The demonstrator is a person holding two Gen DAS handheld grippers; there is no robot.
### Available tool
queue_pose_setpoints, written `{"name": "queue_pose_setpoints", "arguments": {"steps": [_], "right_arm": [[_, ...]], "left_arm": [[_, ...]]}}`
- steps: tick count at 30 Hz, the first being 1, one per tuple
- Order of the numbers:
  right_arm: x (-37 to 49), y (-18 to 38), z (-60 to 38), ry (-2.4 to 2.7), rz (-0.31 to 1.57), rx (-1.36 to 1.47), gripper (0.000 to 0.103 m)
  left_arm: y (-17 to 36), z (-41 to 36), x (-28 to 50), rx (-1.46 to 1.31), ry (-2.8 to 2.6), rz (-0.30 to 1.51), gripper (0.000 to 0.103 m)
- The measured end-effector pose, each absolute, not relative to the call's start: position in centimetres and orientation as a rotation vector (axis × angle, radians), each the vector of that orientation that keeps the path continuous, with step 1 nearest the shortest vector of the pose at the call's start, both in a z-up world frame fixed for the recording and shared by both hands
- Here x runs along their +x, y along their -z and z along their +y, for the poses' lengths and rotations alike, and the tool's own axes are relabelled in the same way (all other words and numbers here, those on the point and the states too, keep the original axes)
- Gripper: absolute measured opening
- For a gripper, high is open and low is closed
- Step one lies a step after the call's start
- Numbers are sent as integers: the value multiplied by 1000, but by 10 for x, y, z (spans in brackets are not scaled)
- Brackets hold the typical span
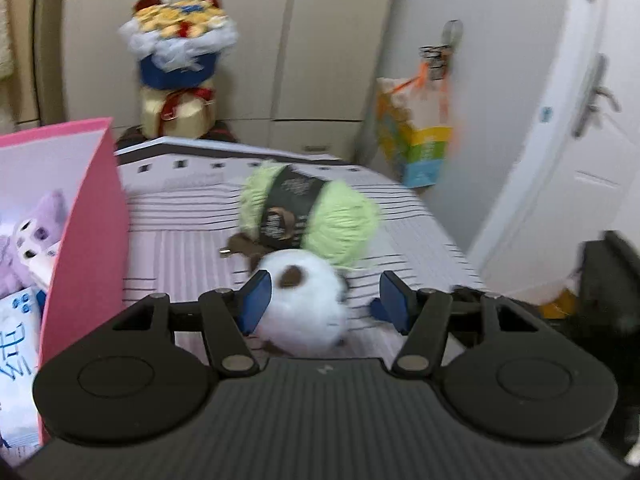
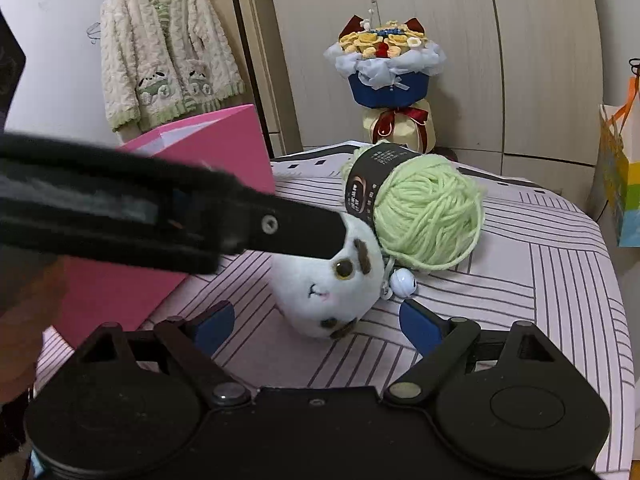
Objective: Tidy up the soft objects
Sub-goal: 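Move the left gripper to the white plush toy with brown ears, then close the left gripper on the white plush toy and lift it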
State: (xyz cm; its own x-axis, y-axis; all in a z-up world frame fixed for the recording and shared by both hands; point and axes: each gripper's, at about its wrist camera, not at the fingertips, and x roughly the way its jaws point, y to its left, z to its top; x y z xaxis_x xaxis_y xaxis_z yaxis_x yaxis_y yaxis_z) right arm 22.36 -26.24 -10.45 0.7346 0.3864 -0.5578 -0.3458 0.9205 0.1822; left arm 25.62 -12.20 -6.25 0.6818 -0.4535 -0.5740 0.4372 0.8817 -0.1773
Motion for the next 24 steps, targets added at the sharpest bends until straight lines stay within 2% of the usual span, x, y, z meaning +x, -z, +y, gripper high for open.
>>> {"name": "queue_pose_setpoints", "arguments": {"steps": [7, 9, 11, 14, 24], "right_arm": [[244, 107, -262, -421, 692, 150, 92], [247, 109, -259, -405, 690, 150, 86], [249, 110, -254, -387, 687, 145, 79], [247, 113, -252, -332, 665, 122, 64], [226, 112, -251, -291, 641, 123, 59]], "left_arm": [[79, -115, 282, -70, 472, 722, 62], [82, -116, 282, -81, 491, 725, 61], [86, -116, 282, -103, 525, 743, 55], [90, -113, 278, -126, 528, 732, 50], [86, -118, 256, -97, 527, 689, 50]]}}
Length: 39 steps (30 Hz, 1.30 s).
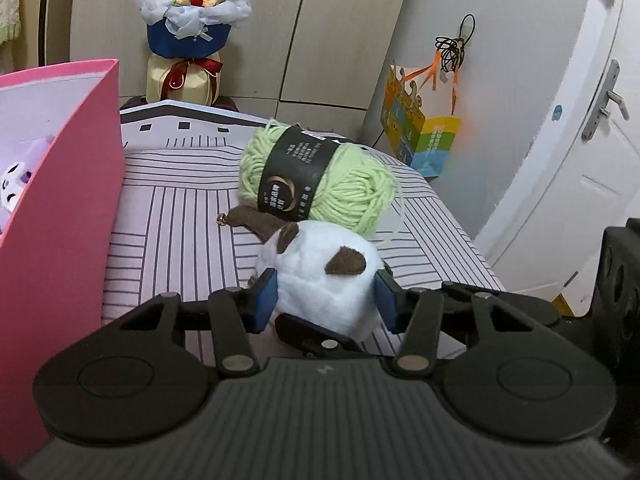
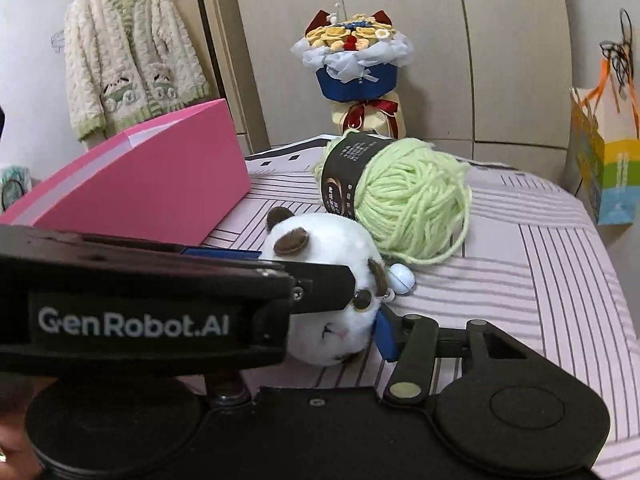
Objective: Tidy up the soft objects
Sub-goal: 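Close the left gripper on the white plush toy and lift it, then carry the plush toy over the pink shoebox with the left gripper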
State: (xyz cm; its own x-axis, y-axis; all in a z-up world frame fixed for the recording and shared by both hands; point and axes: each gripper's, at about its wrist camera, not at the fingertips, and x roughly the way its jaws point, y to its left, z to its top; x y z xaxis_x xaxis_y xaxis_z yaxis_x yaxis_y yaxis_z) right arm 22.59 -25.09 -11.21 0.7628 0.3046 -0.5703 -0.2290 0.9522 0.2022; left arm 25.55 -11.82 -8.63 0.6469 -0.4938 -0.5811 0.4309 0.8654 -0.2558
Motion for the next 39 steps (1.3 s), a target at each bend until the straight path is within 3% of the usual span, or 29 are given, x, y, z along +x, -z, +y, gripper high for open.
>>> {"name": "queue_pose_setpoints", "arguments": {"steps": [24, 39], "right_arm": [[118, 87, -229, -250, 677, 180, 59], [58, 50, -192, -207, 609, -46, 59]], "left_arm": [[65, -97, 138, -21, 575, 660, 50], [41, -63, 89, -88, 637, 629, 51]]}}
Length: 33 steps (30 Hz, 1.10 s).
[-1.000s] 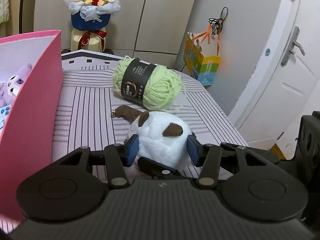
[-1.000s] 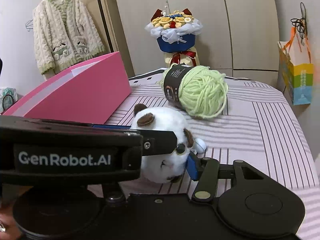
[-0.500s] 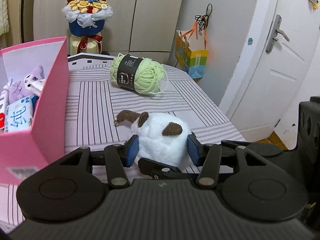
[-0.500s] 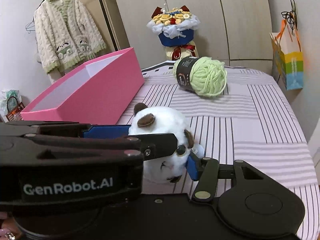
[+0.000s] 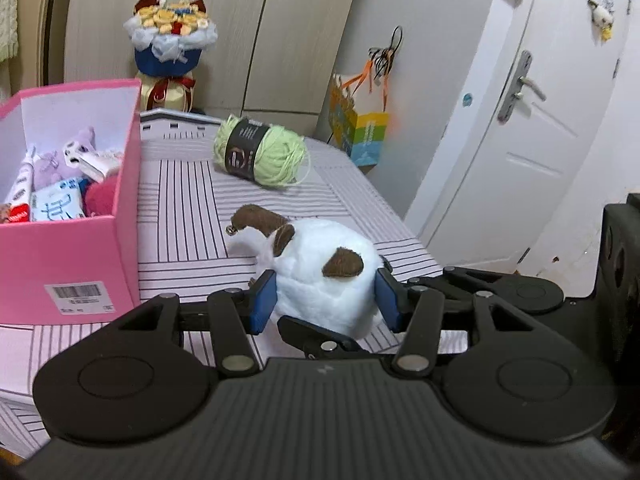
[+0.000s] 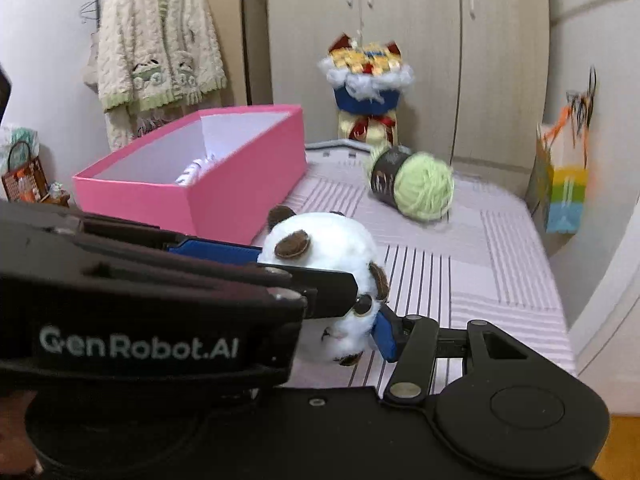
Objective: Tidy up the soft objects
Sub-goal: 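Carry the plush toy over the pink shoebox with the left gripper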
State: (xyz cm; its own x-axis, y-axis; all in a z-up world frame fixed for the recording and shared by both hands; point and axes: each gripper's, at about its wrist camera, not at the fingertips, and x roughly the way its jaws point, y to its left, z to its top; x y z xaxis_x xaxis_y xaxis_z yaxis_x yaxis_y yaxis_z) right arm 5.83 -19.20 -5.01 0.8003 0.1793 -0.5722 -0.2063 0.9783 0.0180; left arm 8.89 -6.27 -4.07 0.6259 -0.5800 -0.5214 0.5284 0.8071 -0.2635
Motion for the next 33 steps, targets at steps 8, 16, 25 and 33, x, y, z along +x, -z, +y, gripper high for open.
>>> {"name": "queue_pose_setpoints", "arguments": {"steps": [8, 16, 25, 33], "right_arm": [[42, 21, -169, -229, 530, -128, 59], [46, -3, -140, -296, 455, -171, 61], [85, -9, -111, -441, 385, -173, 61], [145, -11, -86, -516, 392, -120, 61]], "left_arm": [[12, -41, 69, -85, 623, 561, 51], [-5, -2, 67, -141, 581, 476, 51], [-10, 36, 81, -161, 452, 388, 52], [-16, 64, 128, -167, 367, 375, 52]]}}
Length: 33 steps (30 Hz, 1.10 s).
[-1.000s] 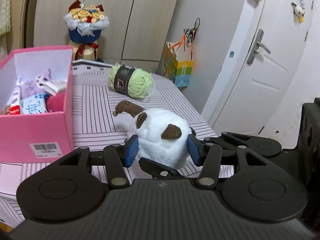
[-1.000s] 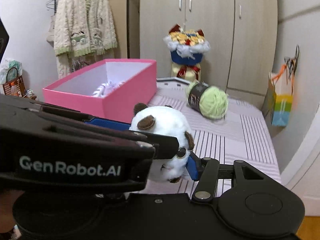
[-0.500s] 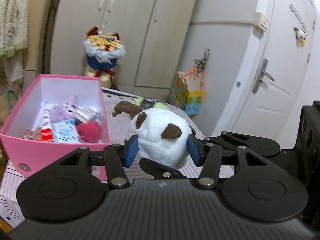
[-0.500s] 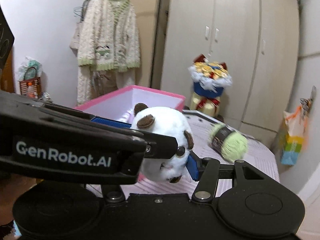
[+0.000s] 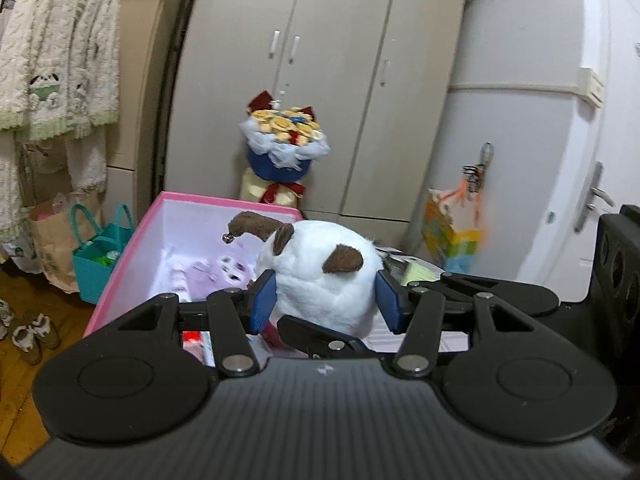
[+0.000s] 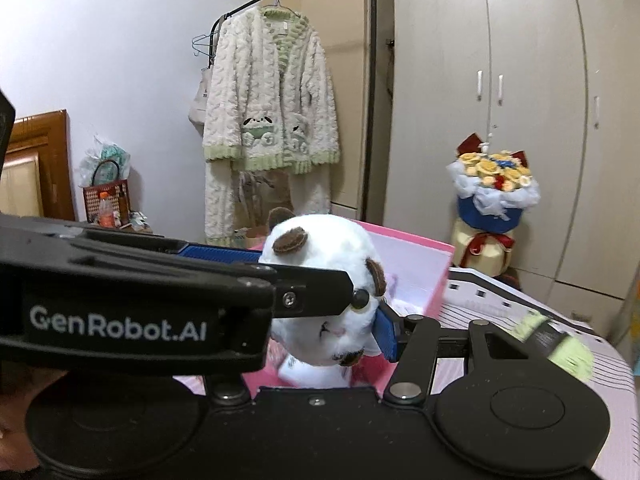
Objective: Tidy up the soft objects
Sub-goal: 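Carry the plush toy over the pink shoebox with the left gripper, then lower the plush toy into the shoebox and open the left gripper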
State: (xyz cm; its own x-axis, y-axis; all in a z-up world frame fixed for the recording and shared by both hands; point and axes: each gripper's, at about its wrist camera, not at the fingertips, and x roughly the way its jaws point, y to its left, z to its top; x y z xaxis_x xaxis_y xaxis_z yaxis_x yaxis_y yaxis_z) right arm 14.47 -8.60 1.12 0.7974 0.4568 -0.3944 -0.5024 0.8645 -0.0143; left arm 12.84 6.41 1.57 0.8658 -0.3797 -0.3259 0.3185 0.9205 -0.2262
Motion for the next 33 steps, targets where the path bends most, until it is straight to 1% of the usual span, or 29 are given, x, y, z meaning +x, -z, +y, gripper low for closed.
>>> {"name": "queue_pose_setpoints", "arguments": {"steps": [5, 9, 13, 19, 21, 23, 24, 25, 27, 33], "right_arm": [[183, -15, -71, -557, 415, -89, 61], [209, -12, -59, -563, 456, -88, 61], [234, 2, -54, -567, 554, -55, 61], [253, 17, -38, -512, 637, -128, 63], [257, 20, -36, -503, 660, -149, 65], [258, 21, -33, -502, 684, -180, 65], [257, 21, -32, -499, 682, -197, 66], [255, 19, -31, -495, 676, -215, 68], [249, 16, -29, -487, 665, -244, 77], [233, 7, -34, -473, 651, -254, 79]], "left_arm": [[-23, 76, 161, -160, 320, 383, 52], [-22, 84, 190, -179, 305, 423, 52], [-8, 94, 219, -221, 303, 506, 52], [17, 107, 250, -316, 329, 601, 52], [23, 110, 255, -343, 331, 621, 52], [26, 111, 257, -350, 320, 638, 52], [27, 109, 258, -341, 308, 642, 51], [26, 109, 257, -336, 298, 640, 52], [25, 110, 251, -331, 288, 632, 53], [7, 114, 224, -295, 280, 569, 55]]}}
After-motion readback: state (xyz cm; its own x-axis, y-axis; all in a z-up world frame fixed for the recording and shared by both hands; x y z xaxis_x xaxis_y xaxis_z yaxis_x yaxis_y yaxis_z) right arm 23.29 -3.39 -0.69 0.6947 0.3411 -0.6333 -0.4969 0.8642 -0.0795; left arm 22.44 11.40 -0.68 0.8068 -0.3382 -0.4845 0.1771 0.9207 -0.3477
